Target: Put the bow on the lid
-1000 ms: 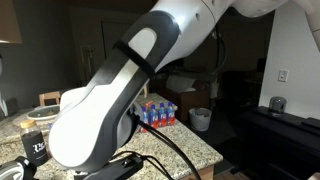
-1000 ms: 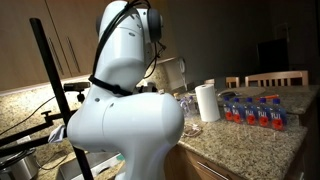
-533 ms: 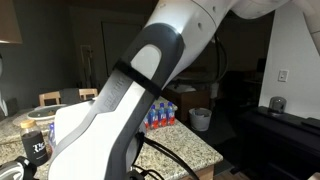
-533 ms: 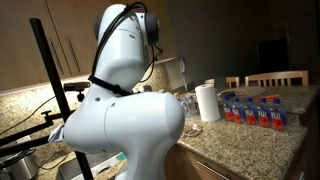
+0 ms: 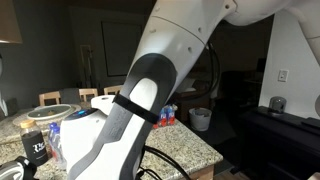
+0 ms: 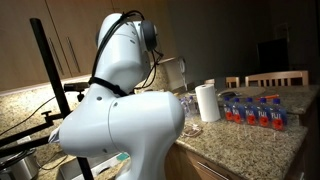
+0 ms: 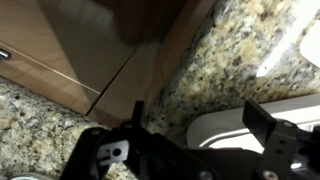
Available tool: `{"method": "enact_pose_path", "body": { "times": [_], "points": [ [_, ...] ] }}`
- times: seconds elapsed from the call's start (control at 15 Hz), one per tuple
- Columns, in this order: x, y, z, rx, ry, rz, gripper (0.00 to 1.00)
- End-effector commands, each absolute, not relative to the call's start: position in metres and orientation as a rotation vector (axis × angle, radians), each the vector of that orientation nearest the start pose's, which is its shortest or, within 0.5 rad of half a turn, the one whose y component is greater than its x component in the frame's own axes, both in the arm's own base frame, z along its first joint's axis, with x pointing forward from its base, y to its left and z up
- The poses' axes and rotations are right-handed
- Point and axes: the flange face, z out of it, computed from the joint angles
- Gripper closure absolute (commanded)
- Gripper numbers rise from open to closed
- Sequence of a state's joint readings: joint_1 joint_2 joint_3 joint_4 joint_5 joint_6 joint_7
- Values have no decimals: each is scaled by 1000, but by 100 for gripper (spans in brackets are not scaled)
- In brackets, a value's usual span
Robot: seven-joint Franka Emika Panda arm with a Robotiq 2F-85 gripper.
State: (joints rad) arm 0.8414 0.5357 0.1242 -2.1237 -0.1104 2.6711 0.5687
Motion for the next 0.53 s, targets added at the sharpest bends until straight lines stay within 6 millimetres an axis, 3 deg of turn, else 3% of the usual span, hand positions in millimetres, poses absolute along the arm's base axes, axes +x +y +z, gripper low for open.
{"method": "enact_pose_path", "body": {
  "times": [0.0, 0.2, 0.47],
  "points": [
    [329, 480, 151, -3032, -673, -45, 0],
    [332, 485, 166, -3000, -648, -39, 0],
    [350, 498, 196, -2961, -616, -124, 0]
  ]
}}
